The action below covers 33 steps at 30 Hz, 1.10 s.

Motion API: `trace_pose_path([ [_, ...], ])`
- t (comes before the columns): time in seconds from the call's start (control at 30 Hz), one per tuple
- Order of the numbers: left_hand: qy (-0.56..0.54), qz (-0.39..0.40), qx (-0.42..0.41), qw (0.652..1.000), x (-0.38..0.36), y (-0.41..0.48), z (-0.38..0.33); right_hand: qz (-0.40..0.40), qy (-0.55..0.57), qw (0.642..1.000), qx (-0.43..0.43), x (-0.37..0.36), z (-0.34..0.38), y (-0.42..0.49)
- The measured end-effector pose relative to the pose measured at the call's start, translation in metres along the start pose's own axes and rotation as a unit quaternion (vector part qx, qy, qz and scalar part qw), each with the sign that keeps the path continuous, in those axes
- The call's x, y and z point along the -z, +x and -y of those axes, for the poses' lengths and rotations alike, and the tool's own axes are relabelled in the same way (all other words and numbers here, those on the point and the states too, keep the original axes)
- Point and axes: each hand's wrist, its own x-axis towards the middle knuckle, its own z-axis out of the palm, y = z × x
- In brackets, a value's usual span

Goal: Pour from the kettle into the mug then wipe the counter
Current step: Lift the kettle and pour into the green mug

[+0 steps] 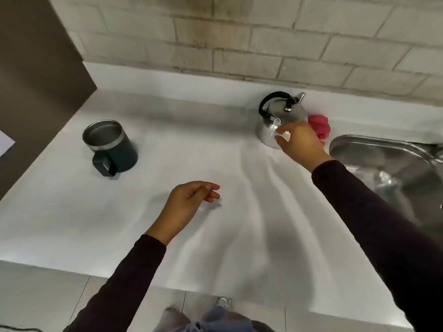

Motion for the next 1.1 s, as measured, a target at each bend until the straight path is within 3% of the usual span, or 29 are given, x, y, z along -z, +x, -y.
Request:
trace_pose_path([
  [0.13, -0.016, -0.028, 0.012, 0.999, 0.003, 0.007, -0.002, 0.007, -0.104, 0.994, -0.010, -0.010, 0.010, 0.063],
  [0.33, -0.018, -0.020, 0.014, 1.000, 0.009, 0.019, -0.006, 0.038, -0.156, 0.986, -0.053, -0.042, 0.006, 0.100],
  [0.43, -0.009, -0.006, 0.010, 1.000, 0.010, 0.028, -0.009, 0.039, -0.115, 0.989, -0.079, -0.054, 0.004, 0.107],
  [0.53, -0.004, 0.006, 0.000, 1.000, 0.016, 0.036, -0.010, -0.009, 0.057, 0.990, -0.131, -0.062, 0.007, 0.107],
  [0.63, -0.008, 0.012, 0.000, 1.000, 0.022, 0.042, -0.009, -0.085, 0.302, 0.924, -0.218, -0.055, 0.017, 0.109],
  [0.73, -0.014, 0.014, 0.001, 1.000, 0.026, 0.046, -0.010, -0.144, 0.485, 0.806, -0.307, -0.035, 0.019, 0.118],
  [0.8, -0.016, 0.016, 0.000, 1.000, 0.028, 0.047, -0.010, -0.160, 0.574, 0.731, -0.332, -0.025, 0.016, 0.121],
  [0.83, -0.018, 0.018, -0.003, 1.000, 0.029, 0.049, -0.010, -0.163, 0.580, 0.725, -0.335, -0.021, 0.015, 0.122],
  [0.97, -0.025, 0.011, -0.021, 0.999, 0.039, 0.052, -0.013, -0.183, 0.537, 0.758, -0.321, -0.004, 0.012, 0.105],
  [1.1, -0.029, -0.010, -0.043, 0.999, 0.053, 0.053, -0.017, -0.176, 0.415, 0.862, -0.231, 0.023, 0.019, 0.083],
])
